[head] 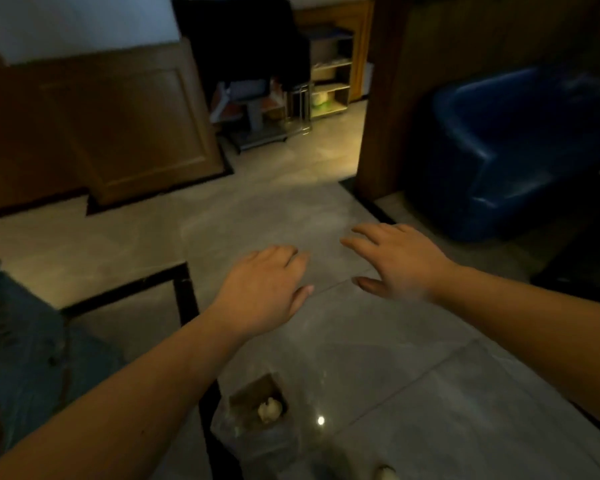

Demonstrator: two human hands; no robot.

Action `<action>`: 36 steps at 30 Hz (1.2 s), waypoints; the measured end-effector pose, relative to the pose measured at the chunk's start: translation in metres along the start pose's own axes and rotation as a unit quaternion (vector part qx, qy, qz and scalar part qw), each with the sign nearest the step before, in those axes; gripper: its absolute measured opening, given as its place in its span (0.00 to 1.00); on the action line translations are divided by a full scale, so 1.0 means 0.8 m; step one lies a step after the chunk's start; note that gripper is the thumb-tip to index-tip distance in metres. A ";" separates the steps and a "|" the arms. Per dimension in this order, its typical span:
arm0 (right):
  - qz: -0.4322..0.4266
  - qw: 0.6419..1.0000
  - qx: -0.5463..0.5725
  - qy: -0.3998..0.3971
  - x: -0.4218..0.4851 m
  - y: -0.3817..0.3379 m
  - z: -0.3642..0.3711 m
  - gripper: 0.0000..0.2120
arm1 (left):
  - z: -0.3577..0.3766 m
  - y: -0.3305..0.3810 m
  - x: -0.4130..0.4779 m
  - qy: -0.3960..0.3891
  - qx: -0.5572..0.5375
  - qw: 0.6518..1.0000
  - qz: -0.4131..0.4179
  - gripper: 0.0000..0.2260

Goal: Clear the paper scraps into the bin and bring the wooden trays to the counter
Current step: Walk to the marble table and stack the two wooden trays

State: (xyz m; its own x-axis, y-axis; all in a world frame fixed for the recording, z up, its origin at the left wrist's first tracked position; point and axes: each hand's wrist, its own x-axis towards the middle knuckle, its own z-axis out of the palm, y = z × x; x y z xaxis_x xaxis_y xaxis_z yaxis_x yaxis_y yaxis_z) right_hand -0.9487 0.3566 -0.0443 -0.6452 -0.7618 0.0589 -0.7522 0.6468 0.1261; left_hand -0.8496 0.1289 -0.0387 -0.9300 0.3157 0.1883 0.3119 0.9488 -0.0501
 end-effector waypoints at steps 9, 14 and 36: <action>0.149 0.988 -0.048 0.007 -0.184 0.167 -0.052 0.31 | -0.063 0.183 0.162 0.039 0.032 0.988 0.146 0.24; 0.218 0.974 -0.067 -0.005 -0.302 0.273 -0.061 0.31 | -0.072 0.313 0.274 0.066 0.037 0.977 0.202 0.24; 0.459 0.886 -0.060 -0.026 -0.584 0.671 -0.005 0.30 | 0.015 0.701 0.693 0.083 -0.016 0.918 0.387 0.24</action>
State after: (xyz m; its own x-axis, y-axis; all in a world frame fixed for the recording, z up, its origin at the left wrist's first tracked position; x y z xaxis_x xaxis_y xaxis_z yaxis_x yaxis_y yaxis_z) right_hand -1.0502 1.0594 0.0001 -0.9854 0.0883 0.1455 0.1105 0.9821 0.1524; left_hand -1.1928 0.8361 0.0260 -0.3850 0.8868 0.2556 0.8755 0.4386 -0.2029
